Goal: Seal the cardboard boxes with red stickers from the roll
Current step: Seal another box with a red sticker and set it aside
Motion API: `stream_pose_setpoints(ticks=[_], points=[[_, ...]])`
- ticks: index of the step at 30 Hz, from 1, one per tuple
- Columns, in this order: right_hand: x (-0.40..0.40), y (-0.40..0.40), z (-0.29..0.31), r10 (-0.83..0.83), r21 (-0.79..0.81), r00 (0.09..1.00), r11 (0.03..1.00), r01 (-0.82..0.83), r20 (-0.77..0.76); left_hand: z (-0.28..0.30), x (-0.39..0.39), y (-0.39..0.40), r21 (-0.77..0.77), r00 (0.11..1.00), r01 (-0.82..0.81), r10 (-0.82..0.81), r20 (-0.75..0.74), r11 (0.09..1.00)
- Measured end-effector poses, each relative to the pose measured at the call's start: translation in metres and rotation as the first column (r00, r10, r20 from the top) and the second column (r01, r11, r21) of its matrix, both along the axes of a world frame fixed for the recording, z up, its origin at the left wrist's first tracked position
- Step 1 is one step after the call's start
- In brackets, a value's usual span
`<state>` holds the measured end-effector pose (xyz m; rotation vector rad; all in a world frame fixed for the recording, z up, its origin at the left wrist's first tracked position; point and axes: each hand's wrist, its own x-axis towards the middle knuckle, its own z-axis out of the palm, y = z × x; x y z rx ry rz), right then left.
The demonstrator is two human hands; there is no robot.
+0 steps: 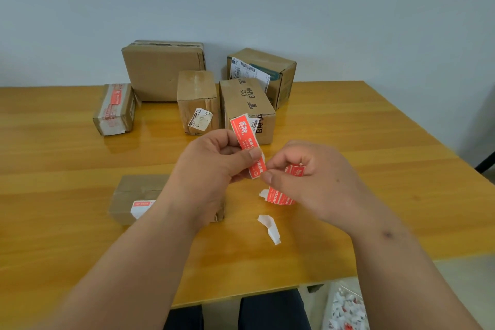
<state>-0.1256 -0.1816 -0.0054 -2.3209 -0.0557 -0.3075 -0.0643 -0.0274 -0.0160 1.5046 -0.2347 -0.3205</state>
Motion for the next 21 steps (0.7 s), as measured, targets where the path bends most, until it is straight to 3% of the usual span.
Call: stream_pose_setpoints(ticks=[4, 8, 11, 15, 21], points=[[-0.002, 0.009, 0.003, 0.015, 0.065, 1.0, 0.998, -0.015, 0.0, 0.005, -0.007, 0.006, 0.003, 0.999, -0.053, 0.053, 0.005, 0.999], [-0.002, 0.016, 0.003, -0.021, 0.088, 1.0, 0.996, 0.02, 0.009, 0.007, -0.013, 0.017, 0.148, 0.924, -0.313, 0.264, 0.275, 0.938], [0.0, 0.021, 0.001, -0.05, 0.102, 0.999, 0.994, 0.049, 0.005, 0.008, -0.018, 0.024, 0.195, 0.905, -0.236, 0.142, 0.402, 0.952], [0.001, 0.029, -0.001, -0.037, 0.063, 0.999, 0.997, 0.037, 0.007, 0.002, -0.022, 0.028, 0.187, 0.918, -0.164, 0.08, 0.389, 0.969], [0.003, 0.035, -0.002, 0.0, 0.023, 1.0, 1.0, 0.0, -0.011, 0.001, -0.023, 0.038, 0.151, 0.974, -0.027, -0.008, 0.226, 0.988]])
